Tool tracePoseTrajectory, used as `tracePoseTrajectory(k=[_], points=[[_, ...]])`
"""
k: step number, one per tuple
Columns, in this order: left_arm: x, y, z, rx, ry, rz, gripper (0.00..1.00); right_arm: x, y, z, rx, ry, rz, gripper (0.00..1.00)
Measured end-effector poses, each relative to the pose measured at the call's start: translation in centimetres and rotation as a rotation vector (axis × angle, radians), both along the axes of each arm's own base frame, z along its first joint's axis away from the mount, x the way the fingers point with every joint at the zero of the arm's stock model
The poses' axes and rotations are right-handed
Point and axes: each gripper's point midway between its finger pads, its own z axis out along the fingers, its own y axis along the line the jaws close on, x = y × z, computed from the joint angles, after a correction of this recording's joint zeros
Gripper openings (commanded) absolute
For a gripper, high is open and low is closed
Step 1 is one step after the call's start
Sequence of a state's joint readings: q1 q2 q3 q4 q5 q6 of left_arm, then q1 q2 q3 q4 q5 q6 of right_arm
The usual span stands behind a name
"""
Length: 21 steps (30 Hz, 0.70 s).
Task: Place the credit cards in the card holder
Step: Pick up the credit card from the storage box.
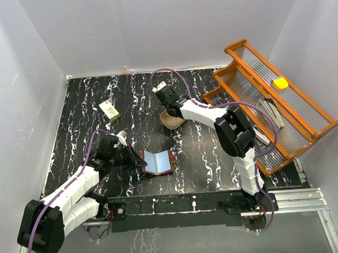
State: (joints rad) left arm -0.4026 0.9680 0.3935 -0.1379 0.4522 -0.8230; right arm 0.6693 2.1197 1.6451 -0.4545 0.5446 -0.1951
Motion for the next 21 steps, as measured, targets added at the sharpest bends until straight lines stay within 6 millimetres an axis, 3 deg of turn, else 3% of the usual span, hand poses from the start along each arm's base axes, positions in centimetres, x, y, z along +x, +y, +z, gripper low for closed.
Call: tracePoseTrajectory(k=[9, 21], points=[[0.0, 0.0, -0.1, 0.0, 0.005, 0.003, 0.0, -1.7, 0.9, 0.0, 0.082, 0.08, 0.025, 0.0], [0.7, -0.5, 0.5, -0.036, -0.003, 0.026, 0.0, -5.1, 2.3, 3.8, 0.239, 0.129, 0.002, 0.0]])
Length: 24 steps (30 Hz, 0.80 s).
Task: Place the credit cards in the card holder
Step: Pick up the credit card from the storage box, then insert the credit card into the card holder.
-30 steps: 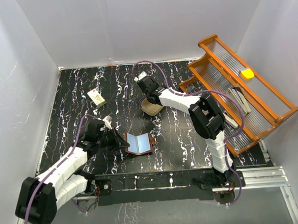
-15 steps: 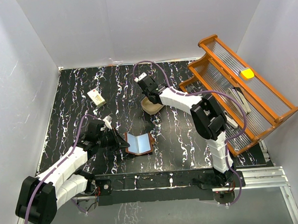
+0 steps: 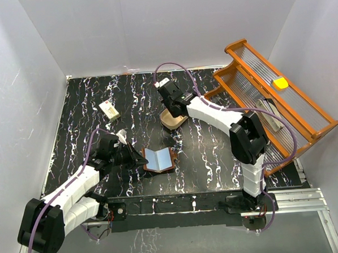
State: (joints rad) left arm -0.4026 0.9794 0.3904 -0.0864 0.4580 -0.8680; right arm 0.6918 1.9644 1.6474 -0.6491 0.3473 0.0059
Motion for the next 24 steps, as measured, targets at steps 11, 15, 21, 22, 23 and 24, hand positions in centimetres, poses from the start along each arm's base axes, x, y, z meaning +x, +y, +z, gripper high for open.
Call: tracePoseTrajectory(k=[11, 15, 21, 22, 23, 24], points=[[1.3, -0.7, 0.3, -0.037, -0.009, 0.033, 0.0, -9.1, 3.2, 6.8, 0.263, 0.042, 0.072, 0.0], [1.5, -0.7, -0.1, -0.04, -0.004, 0.041, 0.0, -13.2, 4.2, 7.0, 0.422, 0.129, 0.111, 0.0], [0.7, -0.4, -1.9, -0.026, 0.036, 0.048, 0.01, -17.6, 6.0, 3.8, 0.621, 0.3, 0.119, 0.0], [0.6, -0.3, -2.1, -0.024, 0.04, 0.049, 0.03, -18.0, 6.1, 3.3, 0.636, 0.323, 0.115, 0.0], [0.5, -0.3, -2.3, -0.021, 0.044, 0.049, 0.05, -18.5, 6.2, 2.7, 0.652, 0.348, 0.108, 0.0], [0.5, -0.2, -2.3, -0.02, 0.044, 0.05, 0.07, -19.0, 6.4, 2.1, 0.666, 0.372, 0.102, 0.0]])
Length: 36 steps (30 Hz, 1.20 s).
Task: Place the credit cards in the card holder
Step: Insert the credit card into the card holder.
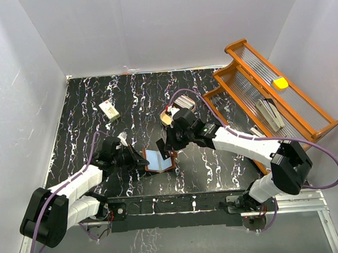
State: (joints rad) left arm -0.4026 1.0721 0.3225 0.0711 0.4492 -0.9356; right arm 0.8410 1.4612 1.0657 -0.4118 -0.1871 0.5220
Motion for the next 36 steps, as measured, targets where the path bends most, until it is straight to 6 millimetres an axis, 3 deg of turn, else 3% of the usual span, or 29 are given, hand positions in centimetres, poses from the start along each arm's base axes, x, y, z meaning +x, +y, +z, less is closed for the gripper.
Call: tracePoseTrajectory(k=[8, 15, 19, 22, 25, 29, 36], points=[[0.1, 0.3, -0.3, 0.022, -0.008, 0.003, 0.22, -0.5, 1.1, -1.4, 0.053, 0.063, -0.013, 0.0], [-0.3, 0.9, -1.1, 0.062, 0.002, 0.005, 0.33, -0.2, 0.8, -4.7, -0.014, 0.107, -0.04, 0.0], [-0.4, 1.3, -1.4, 0.086, 0.005, 0.005, 0.2, -0.4, 0.0, -6.9, -0.061, 0.145, -0.051, 0.0], [-0.5, 1.5, -1.6, 0.099, 0.005, 0.005, 0.18, -0.3, -0.5, -7.9, -0.081, 0.161, -0.063, 0.0], [-0.6, 1.6, -1.7, 0.107, 0.005, 0.003, 0.19, -0.1, -0.8, -8.0, -0.083, 0.163, -0.071, 0.0], [-0.7, 1.7, -1.9, 0.113, 0.005, 0.001, 0.07, 0.2, -1.1, -8.1, -0.085, 0.162, -0.078, 0.0], [-0.6, 2.0, -2.2, 0.131, 0.001, 0.001, 0.0, 0.8, -1.5, -8.6, -0.091, 0.169, -0.083, 0.0]])
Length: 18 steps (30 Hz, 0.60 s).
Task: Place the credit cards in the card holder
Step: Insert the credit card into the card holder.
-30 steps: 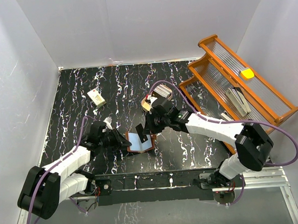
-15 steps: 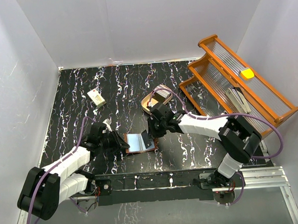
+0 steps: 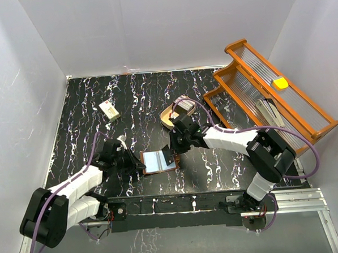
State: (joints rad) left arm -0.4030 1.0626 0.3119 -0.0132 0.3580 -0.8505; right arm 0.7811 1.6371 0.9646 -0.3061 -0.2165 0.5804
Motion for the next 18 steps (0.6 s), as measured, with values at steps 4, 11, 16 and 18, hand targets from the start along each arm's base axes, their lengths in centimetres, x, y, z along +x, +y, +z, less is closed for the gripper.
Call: tracePoseTrajectory(k=[4, 11, 16, 18], points=[[-0.2, 0.3, -0.8, 0.027, 0.021, 0.002, 0.0, 0.2, 0.1, 0.2, 0.022, 0.006, -0.002, 0.0], [-0.3, 0.5, -1.4, 0.04, 0.041, 0.002, 0.0, -0.6, 1.0, 0.3, 0.1, 0.061, -0.009, 0.0], [-0.2, 0.4, -1.4, 0.039, 0.042, 0.0, 0.0, -0.7, 1.8, 0.8, 0.15, 0.084, -0.02, 0.0], [-0.2, 0.4, -1.4, 0.038, 0.043, 0.0, 0.0, -0.7, 2.0, 0.9, 0.165, 0.083, -0.026, 0.0]])
